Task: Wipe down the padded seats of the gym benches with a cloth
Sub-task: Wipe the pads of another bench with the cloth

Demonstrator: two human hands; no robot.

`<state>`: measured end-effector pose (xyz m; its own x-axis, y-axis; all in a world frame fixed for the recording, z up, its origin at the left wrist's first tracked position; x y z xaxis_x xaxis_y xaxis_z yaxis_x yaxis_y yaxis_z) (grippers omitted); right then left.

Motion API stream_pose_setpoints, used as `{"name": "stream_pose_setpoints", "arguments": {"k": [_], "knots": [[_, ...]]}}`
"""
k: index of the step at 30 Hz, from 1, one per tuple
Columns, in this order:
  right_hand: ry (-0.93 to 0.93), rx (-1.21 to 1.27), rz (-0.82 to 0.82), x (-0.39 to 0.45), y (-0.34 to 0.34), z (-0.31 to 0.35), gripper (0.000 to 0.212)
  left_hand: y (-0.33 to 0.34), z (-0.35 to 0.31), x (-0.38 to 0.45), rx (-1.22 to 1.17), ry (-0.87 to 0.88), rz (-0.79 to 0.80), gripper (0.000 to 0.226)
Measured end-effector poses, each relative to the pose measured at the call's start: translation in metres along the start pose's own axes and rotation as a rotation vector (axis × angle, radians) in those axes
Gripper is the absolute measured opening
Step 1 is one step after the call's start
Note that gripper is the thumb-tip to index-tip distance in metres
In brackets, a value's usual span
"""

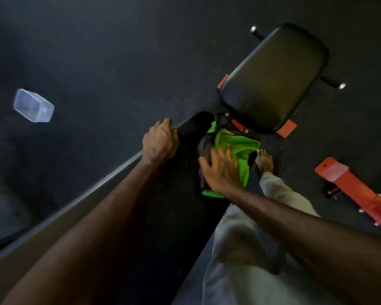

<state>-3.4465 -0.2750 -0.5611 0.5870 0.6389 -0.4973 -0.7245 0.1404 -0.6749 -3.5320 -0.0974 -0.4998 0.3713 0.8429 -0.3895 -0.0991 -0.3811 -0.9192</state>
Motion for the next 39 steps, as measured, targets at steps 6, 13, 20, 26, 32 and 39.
{"name": "stream_pose_setpoints", "arguments": {"k": [6,13,20,26,32,39], "knots": [[-0.449,0.090,0.053,-0.022,-0.013,0.026,0.061,-0.033,0.059,-0.043,0.142,-0.090,0.123,0.029],[-0.636,0.141,0.108,-0.098,-0.014,0.074,0.061,-0.050,0.063,-0.074,0.107,-0.092,0.042,0.034],[-0.141,0.004,-0.055,-0.076,-0.015,0.034,0.077,-0.041,0.061,-0.085,0.142,-0.063,0.139,0.059],[-0.454,0.112,0.008,-0.075,-0.030,0.011,0.064,-0.030,0.049,-0.080,0.194,-0.118,0.178,0.086],[-0.486,0.128,-0.126,-0.127,-0.023,0.054,0.063,-0.019,0.042,-0.068,0.269,-0.120,0.144,0.102],[-0.258,0.214,-0.169,-0.091,-0.032,0.009,0.059,-0.008,0.041,-0.053,0.264,-0.126,0.174,0.109]]}}
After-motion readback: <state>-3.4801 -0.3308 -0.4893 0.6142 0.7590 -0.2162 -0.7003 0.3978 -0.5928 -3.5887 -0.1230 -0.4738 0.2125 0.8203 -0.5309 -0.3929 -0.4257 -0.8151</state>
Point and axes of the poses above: each hand's wrist, its own x-axis towards the middle knuckle, its own y-axis out of the palm, z = x × y, the point moved 9 cm from there along x, towards the middle knuckle, and after that the axes turned 14 degrees about -z, right-handed, at the moved point
